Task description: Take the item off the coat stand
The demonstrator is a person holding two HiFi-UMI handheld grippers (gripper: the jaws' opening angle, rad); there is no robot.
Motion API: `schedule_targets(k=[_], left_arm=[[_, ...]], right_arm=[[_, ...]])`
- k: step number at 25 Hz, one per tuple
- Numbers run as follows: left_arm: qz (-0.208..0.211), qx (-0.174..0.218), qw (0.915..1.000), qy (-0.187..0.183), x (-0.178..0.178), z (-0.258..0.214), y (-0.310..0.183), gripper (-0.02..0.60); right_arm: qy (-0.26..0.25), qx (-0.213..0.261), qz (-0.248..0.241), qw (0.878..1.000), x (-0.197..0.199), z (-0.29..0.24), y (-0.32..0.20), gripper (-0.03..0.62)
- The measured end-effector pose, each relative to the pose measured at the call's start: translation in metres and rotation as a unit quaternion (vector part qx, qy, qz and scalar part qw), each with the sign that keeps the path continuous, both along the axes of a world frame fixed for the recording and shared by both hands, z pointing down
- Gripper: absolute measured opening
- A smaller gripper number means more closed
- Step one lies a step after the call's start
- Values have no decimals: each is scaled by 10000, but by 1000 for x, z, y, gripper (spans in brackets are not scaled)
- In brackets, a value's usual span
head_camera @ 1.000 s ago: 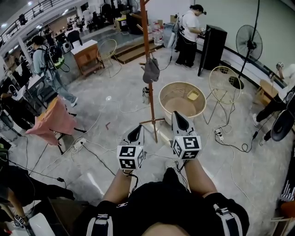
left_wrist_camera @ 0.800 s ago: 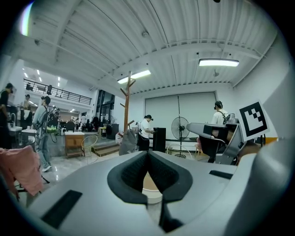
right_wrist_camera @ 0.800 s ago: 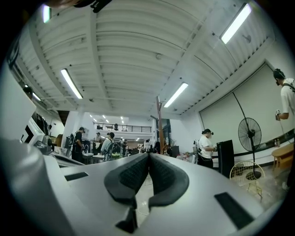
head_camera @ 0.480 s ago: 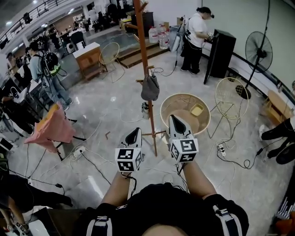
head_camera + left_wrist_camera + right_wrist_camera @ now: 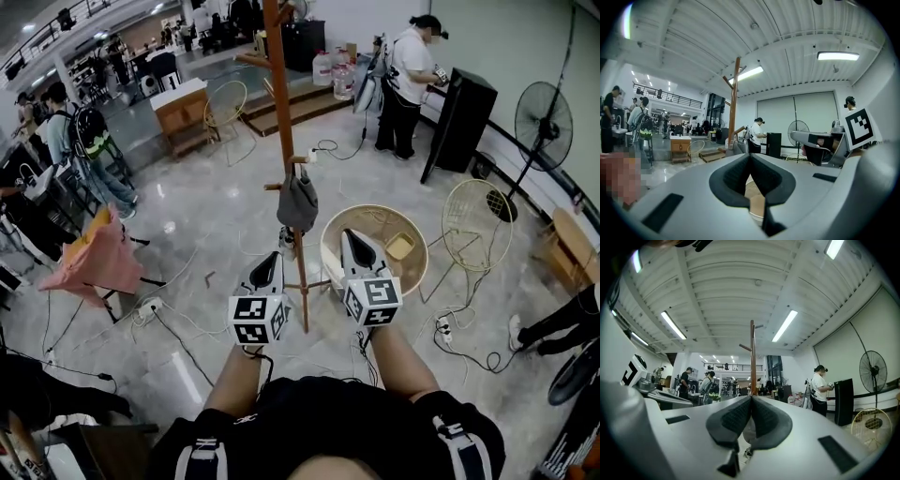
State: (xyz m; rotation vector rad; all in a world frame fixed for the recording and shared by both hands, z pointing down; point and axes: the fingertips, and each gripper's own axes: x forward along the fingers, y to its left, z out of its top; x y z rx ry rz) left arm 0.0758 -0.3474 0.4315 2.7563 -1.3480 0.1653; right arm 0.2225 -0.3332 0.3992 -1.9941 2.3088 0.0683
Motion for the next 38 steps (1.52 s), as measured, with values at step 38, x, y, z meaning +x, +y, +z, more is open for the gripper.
schedule_targets(k=[38], left_arm=[[-1097, -235, 9936, -144, -101, 23, -148, 17]], right_arm=[[465, -1520, -400, 9865, -31, 112, -273, 258]])
